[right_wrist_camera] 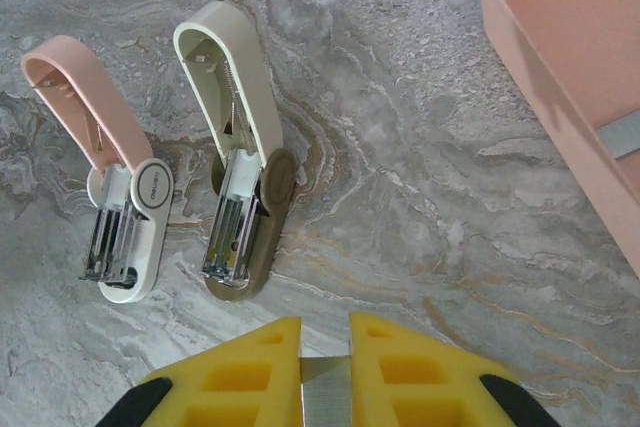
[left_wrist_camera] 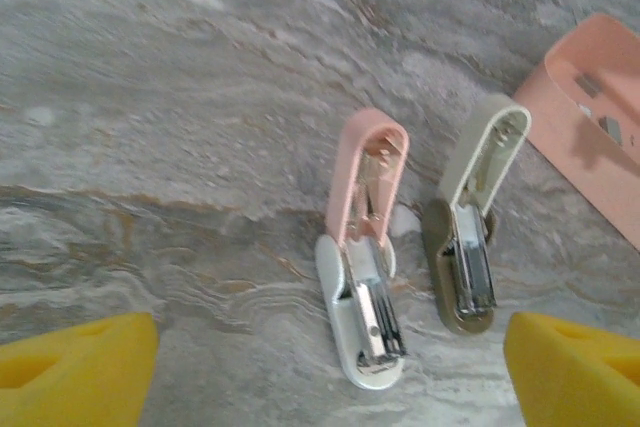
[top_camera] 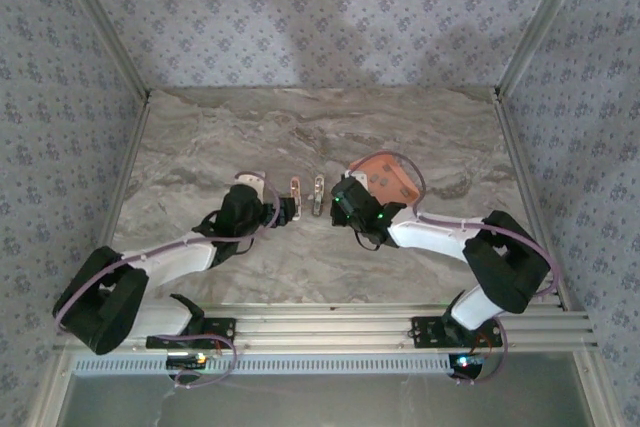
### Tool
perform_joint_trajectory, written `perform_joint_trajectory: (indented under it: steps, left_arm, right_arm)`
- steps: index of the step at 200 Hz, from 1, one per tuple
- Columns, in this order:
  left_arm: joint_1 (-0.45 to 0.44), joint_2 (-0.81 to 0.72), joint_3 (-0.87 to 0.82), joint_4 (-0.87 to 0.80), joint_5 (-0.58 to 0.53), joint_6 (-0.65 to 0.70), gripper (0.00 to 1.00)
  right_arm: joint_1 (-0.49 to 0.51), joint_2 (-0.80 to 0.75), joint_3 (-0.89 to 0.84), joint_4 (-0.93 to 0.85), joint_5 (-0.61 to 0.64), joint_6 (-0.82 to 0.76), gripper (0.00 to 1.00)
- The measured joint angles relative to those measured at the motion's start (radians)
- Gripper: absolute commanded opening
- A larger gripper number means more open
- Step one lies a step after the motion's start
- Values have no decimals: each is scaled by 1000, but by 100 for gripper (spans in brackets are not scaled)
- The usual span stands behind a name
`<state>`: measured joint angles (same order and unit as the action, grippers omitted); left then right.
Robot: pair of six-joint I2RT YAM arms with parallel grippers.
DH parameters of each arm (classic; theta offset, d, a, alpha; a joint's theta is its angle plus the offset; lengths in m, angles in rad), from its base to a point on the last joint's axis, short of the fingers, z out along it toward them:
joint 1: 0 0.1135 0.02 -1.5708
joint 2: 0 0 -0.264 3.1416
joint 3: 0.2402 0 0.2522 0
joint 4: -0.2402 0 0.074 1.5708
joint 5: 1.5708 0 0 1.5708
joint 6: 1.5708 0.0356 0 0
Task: Load the staples into the stapler
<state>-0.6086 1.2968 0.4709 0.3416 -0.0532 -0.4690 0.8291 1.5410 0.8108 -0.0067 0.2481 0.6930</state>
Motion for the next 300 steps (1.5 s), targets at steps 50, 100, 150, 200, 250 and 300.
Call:
perform_joint_trajectory:
  steps: [50, 100, 150, 200, 250, 300]
  left_arm:
    - [-16, 126, 156, -80, 161, -31, 80]
    - [-78, 225, 292, -167, 229, -18, 71]
    - [-94, 322, 365, -240, 245, -18, 71]
    - [-96, 382, 439, -303, 244, -11, 70]
    - [-105, 439, 484, -332, 245, -11, 70]
    - [-108, 467, 502, -346, 252, -11, 70]
  right_arm:
    - [-44, 0, 2, -6, -9, 0, 15]
    - [-99, -21, -55, -12, -20, -2, 15]
    - [-176, -72, -118, -19, -35, -20, 14]
    - [-261, -153, -182, -20, -51, -37, 15]
    - [-277, -256, -209, -19, -56, -68, 15]
    - [-277, -285, -215, -19, -65, -77, 15]
